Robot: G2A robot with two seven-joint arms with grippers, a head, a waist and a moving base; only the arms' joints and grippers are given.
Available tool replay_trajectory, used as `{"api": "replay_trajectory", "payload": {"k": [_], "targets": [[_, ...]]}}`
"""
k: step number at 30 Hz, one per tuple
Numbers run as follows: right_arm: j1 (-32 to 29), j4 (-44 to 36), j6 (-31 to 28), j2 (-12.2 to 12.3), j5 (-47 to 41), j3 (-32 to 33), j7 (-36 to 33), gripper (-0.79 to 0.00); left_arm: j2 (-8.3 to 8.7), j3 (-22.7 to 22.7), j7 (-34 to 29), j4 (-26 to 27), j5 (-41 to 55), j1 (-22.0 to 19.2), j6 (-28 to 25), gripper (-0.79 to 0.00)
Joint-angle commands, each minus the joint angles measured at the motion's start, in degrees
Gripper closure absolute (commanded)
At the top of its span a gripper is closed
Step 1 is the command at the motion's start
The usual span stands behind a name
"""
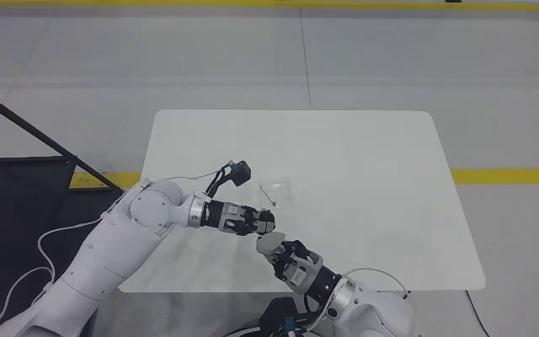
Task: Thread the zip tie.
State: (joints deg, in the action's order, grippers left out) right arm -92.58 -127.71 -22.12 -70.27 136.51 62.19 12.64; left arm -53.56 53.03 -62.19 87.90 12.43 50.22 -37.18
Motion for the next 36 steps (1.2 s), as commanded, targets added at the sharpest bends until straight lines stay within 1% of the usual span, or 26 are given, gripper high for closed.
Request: {"api": "replay_trajectory", "payload": {"k": [1,6,12,21,36], "targets": [[0.2,0.0,-0.2,0.1,0.0,-0.2,-0.4,0.000,0.03,0.2,0.3,0.2,-0.7,0.1,-0.2,0.000],[0.6,0.1,-0.6,0.2,-0.2,-0.5,-1.0,0.000,0.07,0.7,1.4,0.7,-2.1,0.6,-0.3,0.000],[0.9,0.1,-0.8,0.4,-0.5,-0.7,-1.4,0.000,0.28,2.2,4.3,1.8,-5.1,1.7,-1.3,0.000],[1.2,0.1,-1.1,0.7,-0.7,-1.1,-2.3,0.000,0.74,4.8,10.7,5.9,-13.9,5.0,-1.1,0.000],[2.3,0.6,-0.7,0.9,-1.1,-2.1,-5.0,0.000,1.18,7.7,19.1,12.1,-27.1,10.0,-0.3,0.000]]}}
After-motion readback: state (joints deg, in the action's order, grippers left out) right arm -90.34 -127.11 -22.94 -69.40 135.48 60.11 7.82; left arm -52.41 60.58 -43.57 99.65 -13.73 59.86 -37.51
